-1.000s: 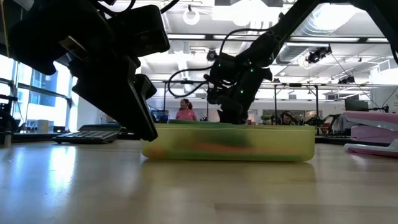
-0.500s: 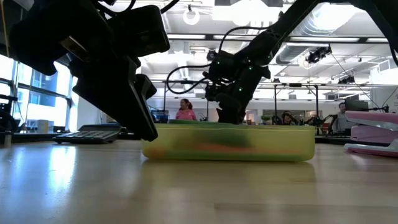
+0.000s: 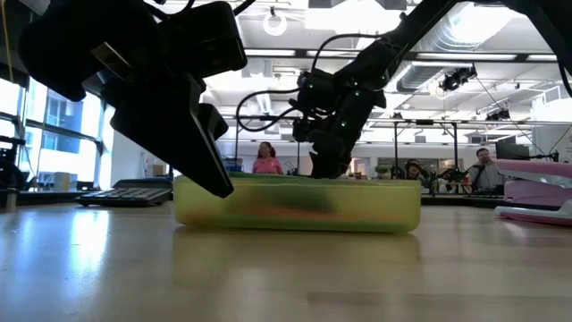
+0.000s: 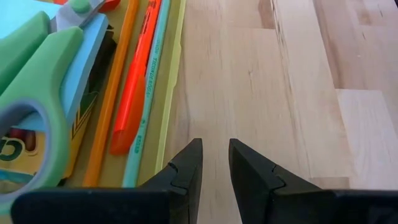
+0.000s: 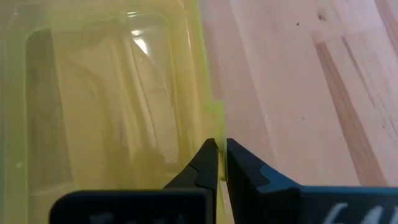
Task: Pack school essentials
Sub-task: Close the yellow supply box
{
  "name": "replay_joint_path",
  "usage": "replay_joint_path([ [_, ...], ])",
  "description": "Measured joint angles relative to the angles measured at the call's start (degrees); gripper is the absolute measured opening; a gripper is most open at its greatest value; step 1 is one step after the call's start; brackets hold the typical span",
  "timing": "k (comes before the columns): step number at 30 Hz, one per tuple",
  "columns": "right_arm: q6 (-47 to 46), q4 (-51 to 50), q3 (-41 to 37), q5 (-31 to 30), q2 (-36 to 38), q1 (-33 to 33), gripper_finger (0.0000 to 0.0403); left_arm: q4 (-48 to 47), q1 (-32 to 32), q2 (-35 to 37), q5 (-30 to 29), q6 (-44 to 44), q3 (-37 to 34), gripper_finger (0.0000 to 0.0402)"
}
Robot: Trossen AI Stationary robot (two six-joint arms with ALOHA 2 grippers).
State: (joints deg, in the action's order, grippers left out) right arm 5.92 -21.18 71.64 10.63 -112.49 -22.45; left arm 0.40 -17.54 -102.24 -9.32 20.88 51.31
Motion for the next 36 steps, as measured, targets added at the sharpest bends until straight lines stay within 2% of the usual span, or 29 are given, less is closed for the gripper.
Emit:
replay_joint_path([
  [15,1.6,-0.7,0.1,-1.7,1.4,1.3,0.0007,0.1,0.0,-0.2,4.0,1.6,0.0,0.0069],
  [30,1.7,-4.1,1.0,-2.7,4.5,2.9,0.0007,1.2,1.6,-0.2,3.1,3.1,0.0,0.0069],
  [36,2.5,-9.4,5.3,-8.4,4.6,5.5,0.0007,1.2,2.5,-0.2,3.4,4.5,0.0,0.0069],
])
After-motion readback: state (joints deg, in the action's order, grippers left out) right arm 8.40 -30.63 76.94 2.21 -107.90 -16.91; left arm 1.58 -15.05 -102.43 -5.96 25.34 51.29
